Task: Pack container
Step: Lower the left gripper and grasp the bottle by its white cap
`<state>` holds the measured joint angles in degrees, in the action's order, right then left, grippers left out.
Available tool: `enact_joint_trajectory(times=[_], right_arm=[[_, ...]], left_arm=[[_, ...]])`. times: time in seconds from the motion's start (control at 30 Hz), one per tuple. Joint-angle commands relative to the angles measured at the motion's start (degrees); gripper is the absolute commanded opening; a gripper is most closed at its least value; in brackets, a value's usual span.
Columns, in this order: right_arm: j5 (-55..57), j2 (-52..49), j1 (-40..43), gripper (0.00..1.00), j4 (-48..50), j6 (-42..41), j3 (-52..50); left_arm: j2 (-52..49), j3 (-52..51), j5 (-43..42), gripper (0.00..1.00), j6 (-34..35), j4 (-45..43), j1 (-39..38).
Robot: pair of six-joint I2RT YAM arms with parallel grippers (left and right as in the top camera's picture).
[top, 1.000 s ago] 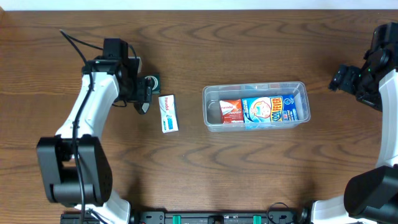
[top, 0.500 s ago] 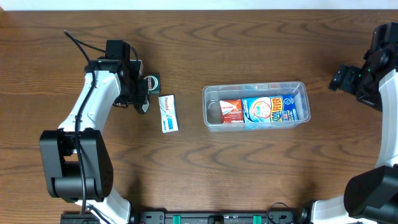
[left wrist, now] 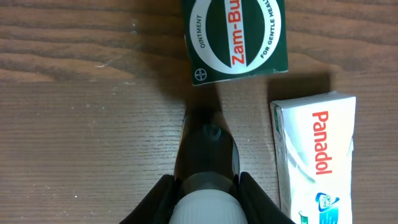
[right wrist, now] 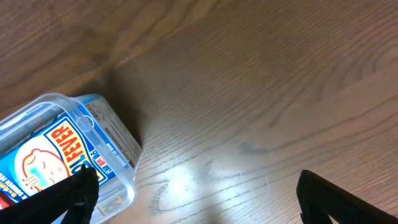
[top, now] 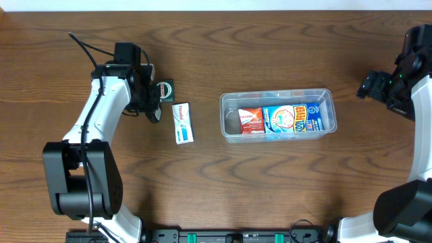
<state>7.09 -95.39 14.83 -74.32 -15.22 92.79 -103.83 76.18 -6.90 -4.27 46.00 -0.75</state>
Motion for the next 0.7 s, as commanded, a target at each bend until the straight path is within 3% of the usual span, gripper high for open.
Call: enact_joint_trajectory(times=[0.0, 0.27, 0.67], right_arm=[[0.2, 0.1, 0.5, 0.99, 0.0, 0.7, 0.0], [0.2, 0.1, 0.5, 0.99, 0.0, 0.7, 0.0], [0.2, 0.1, 0.5, 0.99, 0.0, 0.7, 0.0]], left_arm=[[-0.2, 0.7, 0.4, 0.27, 0.3, 0.0, 0.0], [1.8, 0.7, 3.5, 0.27, 2.0, 0.5, 0.0], [12.5, 7.3, 6.1, 0.27, 10.2, 10.5, -1.0]])
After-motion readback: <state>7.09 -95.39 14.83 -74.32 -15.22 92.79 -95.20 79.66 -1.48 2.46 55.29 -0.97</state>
